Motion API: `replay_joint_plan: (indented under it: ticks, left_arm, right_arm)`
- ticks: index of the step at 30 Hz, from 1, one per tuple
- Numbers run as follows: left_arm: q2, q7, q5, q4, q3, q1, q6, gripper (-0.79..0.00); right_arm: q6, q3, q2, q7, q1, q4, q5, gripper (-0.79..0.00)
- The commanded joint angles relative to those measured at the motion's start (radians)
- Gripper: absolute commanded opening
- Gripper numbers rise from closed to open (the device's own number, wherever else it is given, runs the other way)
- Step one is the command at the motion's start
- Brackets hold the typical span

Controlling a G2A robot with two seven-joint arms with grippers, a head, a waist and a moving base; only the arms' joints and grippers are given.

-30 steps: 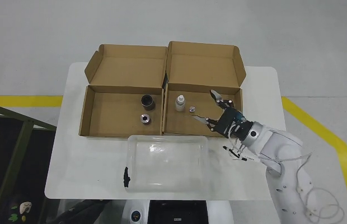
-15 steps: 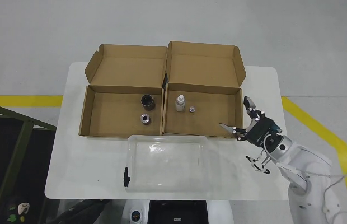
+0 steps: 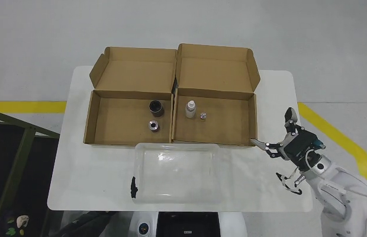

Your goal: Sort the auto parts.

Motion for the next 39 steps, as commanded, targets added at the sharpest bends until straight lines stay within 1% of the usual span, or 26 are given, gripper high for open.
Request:
replay_joint_plan:
  ticks: [1, 3, 39]
  left_arm:
    - [0.000, 0.000, 0.000, 0.000, 0.000, 0.000, 0.000, 0.000]
    - [0.000, 0.000, 0.000, 0.000, 0.000, 0.000, 0.000, 0.000]
    - [0.000, 0.000, 0.000, 0.000, 0.000, 0.000, 0.000, 0.000]
  right_arm:
    - [0.005, 0.009, 0.003, 0.035, -0.013, -0.012, -0.032, 0.000]
    - [0.016, 0.010, 0.004, 0.037, -0.019, -0.026, -0.020, 0.000]
    - [0.016, 0.010, 0.004, 0.035, -0.020, -0.026, -0.017, 0.000]
